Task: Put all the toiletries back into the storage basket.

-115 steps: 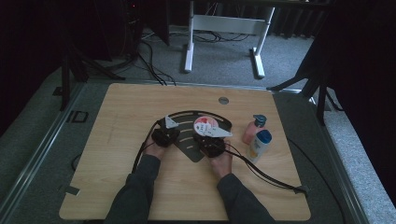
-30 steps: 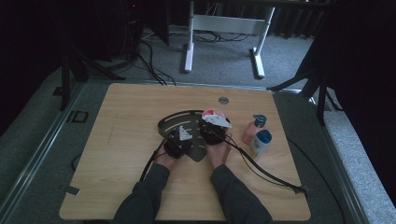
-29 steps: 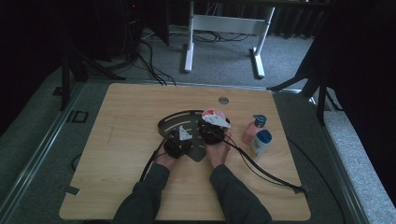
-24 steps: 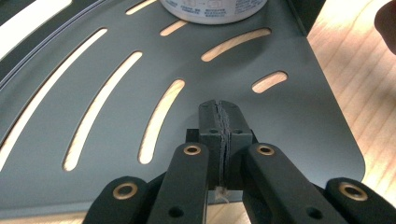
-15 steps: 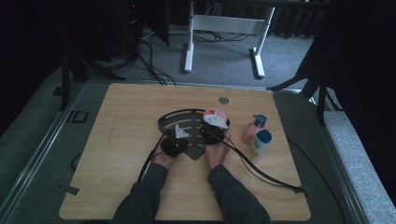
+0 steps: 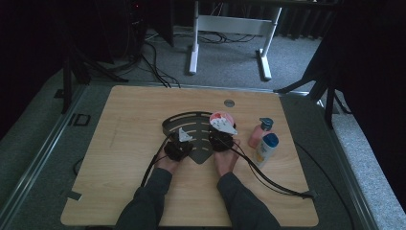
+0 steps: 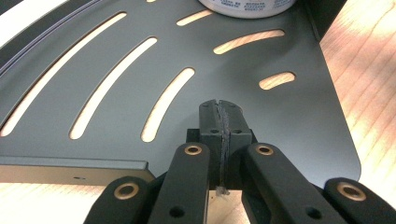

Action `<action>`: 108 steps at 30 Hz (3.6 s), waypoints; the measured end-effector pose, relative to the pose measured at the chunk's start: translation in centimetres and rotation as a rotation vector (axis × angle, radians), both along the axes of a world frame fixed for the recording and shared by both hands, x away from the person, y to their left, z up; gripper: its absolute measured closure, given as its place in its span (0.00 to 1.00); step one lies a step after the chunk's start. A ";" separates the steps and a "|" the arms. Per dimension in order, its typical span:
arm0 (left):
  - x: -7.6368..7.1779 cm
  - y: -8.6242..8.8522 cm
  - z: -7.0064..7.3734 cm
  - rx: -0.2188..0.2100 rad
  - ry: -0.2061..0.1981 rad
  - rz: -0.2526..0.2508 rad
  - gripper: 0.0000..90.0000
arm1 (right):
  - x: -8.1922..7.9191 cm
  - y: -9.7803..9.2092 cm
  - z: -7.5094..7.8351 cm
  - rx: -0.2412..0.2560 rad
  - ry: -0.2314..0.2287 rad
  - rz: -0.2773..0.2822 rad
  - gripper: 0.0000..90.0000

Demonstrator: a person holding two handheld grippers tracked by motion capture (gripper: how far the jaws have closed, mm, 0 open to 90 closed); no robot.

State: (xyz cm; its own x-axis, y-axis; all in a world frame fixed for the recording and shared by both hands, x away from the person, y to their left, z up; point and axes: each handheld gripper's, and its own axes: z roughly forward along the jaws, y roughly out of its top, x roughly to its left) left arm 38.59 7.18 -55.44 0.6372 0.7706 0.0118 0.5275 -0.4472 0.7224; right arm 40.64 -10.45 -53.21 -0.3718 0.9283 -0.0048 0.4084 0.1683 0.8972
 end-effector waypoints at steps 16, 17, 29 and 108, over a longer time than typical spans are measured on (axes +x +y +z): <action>-0.6 0.3 0.3 -0.006 0.006 -0.037 0.81 | -2.3 -1.1 2.0 -0.001 0.094 0.219 0.71; -0.7 0.3 0.3 -0.005 0.006 -0.040 0.80 | -2.5 -1.4 2.0 0.002 0.101 0.226 0.69; -1.5 0.4 0.1 -0.026 0.022 -0.070 0.72 | -5.5 -4.1 1.8 -0.074 0.138 0.265 0.63; -2.4 0.9 -0.1 -0.049 0.022 -0.083 0.65 | -11.5 -19.3 2.7 -0.095 0.122 0.014 0.44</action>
